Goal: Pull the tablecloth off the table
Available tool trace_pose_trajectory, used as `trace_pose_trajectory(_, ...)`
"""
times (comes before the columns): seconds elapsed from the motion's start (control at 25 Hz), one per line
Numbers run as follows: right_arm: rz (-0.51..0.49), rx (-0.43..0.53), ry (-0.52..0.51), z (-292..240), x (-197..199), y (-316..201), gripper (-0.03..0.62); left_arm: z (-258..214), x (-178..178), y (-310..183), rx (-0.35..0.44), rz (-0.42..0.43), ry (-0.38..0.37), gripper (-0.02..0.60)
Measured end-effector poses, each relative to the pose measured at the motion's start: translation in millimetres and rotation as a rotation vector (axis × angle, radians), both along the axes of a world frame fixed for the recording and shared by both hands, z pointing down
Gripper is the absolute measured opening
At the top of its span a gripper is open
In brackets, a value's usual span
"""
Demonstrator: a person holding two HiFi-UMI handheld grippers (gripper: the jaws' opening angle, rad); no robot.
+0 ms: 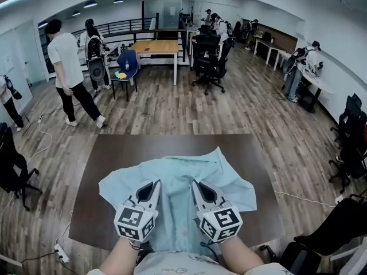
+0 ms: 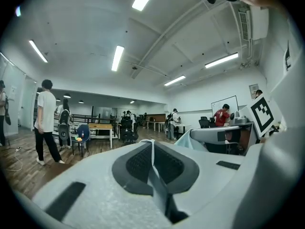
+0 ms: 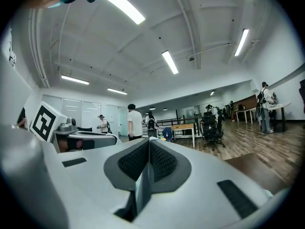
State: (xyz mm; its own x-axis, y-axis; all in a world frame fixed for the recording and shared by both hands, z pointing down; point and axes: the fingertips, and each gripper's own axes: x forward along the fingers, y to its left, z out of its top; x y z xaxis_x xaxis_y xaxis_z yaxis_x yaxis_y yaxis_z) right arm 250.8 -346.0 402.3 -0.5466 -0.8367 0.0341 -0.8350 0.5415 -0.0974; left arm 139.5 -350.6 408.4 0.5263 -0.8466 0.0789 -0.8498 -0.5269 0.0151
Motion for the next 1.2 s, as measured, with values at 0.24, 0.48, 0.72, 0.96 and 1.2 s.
trace_pose_trajectory(0.24,0.018,0.012,-0.002,-0.1,3.2,6.8,0.012,5.9,6.9,7.9,-0.015,0.007,-0.009,0.008)
trace_pose_trajectory(0.48,0.032,0.015,0.017,1.7,2.9,7.2,0.012,12.0,9.6,11.6,-0.036,0.006,-0.029,0.008)
trace_pose_trajectory(0.72,0.036,-0.001,0.022,9.4,1.4,6.3,0.012,20.7,6.8,12.8,-0.057,0.006,-0.032,0.008)
trace_pose_trajectory(0.96,0.040,-0.016,0.019,11.2,-2.9,5.9,0.012,24.8,1.7,12.4,-0.079,0.012,-0.026,0.008)
trace_pose_trajectory(1.2,0.042,-0.036,0.015,13.7,-15.3,-2.2,0.012,28.5,-10.6,5.6,-0.089,0.017,-0.019,0.008)
